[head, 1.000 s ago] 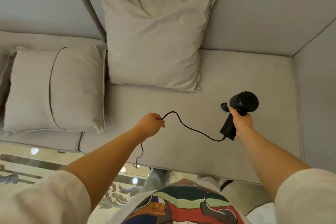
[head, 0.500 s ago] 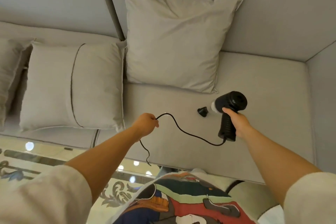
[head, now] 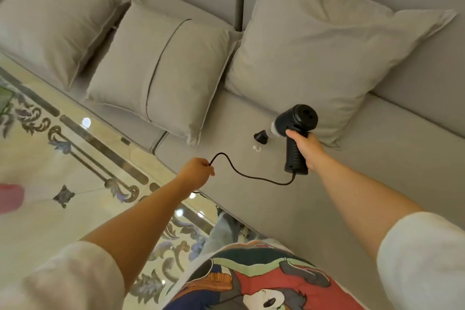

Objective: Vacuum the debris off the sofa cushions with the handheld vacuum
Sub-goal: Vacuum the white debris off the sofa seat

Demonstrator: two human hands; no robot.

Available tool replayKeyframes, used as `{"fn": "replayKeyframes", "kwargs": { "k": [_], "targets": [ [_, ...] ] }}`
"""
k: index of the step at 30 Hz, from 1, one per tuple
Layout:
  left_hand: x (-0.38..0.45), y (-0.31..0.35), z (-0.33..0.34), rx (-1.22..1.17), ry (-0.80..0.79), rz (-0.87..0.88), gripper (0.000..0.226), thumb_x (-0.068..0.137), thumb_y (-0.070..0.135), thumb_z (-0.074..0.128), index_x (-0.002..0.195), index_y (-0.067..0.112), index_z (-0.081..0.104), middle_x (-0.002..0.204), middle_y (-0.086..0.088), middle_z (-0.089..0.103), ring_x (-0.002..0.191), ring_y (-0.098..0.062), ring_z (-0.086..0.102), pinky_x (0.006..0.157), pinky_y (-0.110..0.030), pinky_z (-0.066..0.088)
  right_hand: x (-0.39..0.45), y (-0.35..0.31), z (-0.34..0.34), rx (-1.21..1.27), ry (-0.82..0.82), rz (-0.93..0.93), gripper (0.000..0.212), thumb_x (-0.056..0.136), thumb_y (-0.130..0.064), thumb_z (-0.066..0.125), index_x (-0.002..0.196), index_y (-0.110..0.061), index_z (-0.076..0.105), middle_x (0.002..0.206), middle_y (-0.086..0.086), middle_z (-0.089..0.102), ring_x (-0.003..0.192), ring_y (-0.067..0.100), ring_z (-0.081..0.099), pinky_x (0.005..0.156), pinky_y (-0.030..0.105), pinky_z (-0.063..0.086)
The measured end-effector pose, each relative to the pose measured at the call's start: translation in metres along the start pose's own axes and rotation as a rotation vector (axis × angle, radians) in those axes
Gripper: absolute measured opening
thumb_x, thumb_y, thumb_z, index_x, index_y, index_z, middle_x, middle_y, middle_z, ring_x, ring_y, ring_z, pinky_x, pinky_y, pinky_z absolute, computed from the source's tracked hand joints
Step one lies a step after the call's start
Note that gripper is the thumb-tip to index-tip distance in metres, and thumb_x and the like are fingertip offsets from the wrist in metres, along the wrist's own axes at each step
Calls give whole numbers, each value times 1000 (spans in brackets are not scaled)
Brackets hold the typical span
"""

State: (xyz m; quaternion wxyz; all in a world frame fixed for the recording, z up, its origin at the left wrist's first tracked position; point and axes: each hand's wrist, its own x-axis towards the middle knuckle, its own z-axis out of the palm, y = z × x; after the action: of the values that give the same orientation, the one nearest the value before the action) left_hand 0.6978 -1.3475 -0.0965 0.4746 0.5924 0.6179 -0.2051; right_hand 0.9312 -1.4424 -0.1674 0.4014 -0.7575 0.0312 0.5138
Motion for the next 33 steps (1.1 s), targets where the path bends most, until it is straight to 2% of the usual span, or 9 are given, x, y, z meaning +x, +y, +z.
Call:
{"fn": "replayKeyframes", "kwargs": {
  "k": [2, 4, 6, 8, 14, 19, 23, 28, 33],
  "targets": [
    [-2, -7, 3, -48, 17, -15, 25, 91, 7, 48, 107, -4, 63, 119, -30, 60, 115, -46, 53, 99, -48, 45, 4, -4, 4, -38, -17, -10, 48, 82, -32, 65, 121, -8, 51, 105, 15, 59, 96, 32, 58, 96, 47, 47],
    [-4, -12, 3, -85, 26, -29, 24, 91, 7, 48, 106, -4, 64, 102, -28, 62, 97, -43, 58, 93, -46, 48, 5, -7, 9, -60, -22, -7, 47, 82, -31, 64, 120, -7, 50, 109, 16, 59, 98, 32, 58, 96, 47, 47],
    [-4, -16, 1, -107, 25, -35, 24, 91, 9, 48, 104, -3, 64, 76, -10, 54, 72, -25, 50, 77, -39, 45, 5, -8, 15, -67, -16, 1, 48, 82, -31, 65, 121, -8, 49, 113, 18, 59, 102, 34, 58, 94, 47, 47],
    [-1, -18, -3, -125, 26, -39, 23, 92, 10, 48, 103, -2, 65, 66, -1, 46, 62, -16, 41, 73, -31, 37, 5, -7, 21, -74, -4, -2, 49, 82, -31, 65, 123, -7, 49, 116, 18, 59, 101, 33, 58, 88, 43, 48],
    [6, -22, -16, -86, 1, 5, 22, 92, 11, 47, 100, 0, 65, 64, 1, 45, 64, -16, 42, 72, -32, 36, 2, -4, 31, -120, 26, -4, 50, 82, -32, 65, 123, -7, 50, 116, 19, 60, 94, 31, 58, 82, 39, 47],
    [12, -26, -29, -35, -24, 54, 24, 92, 11, 48, 103, -1, 65, 67, 0, 46, 80, -23, 45, 73, -31, 37, -4, 0, 27, -145, 86, 32, 50, 80, -35, 66, 118, -6, 51, 105, 18, 59, 90, 33, 57, 80, 41, 47],
    [16, -28, -39, 0, -34, 92, 24, 92, 12, 47, 102, 0, 65, 67, 0, 46, 74, -20, 45, 72, -32, 38, -9, 8, 34, -127, 179, -9, 51, 80, -36, 65, 121, -8, 50, 106, 16, 59, 87, 30, 55, 78, 38, 44],
    [18, -34, -49, 45, -59, 145, 25, 93, 13, 47, 101, 0, 66, 68, 0, 47, 64, -16, 43, 70, -32, 37, -26, 12, 36, -150, 155, 78, 51, 78, -36, 68, 115, -5, 53, 96, 16, 59, 84, 32, 57, 79, 40, 47],
    [17, -29, -61, 65, -53, 224, 14, 92, 15, 47, 91, 7, 60, 66, -2, 45, 57, -14, 40, 54, -24, 33, -58, 3, 35, 58, 173, 18, 48, 80, -33, 67, 116, -7, 51, 91, 13, 59, 88, 32, 58, 84, 43, 48]
  ]
}}
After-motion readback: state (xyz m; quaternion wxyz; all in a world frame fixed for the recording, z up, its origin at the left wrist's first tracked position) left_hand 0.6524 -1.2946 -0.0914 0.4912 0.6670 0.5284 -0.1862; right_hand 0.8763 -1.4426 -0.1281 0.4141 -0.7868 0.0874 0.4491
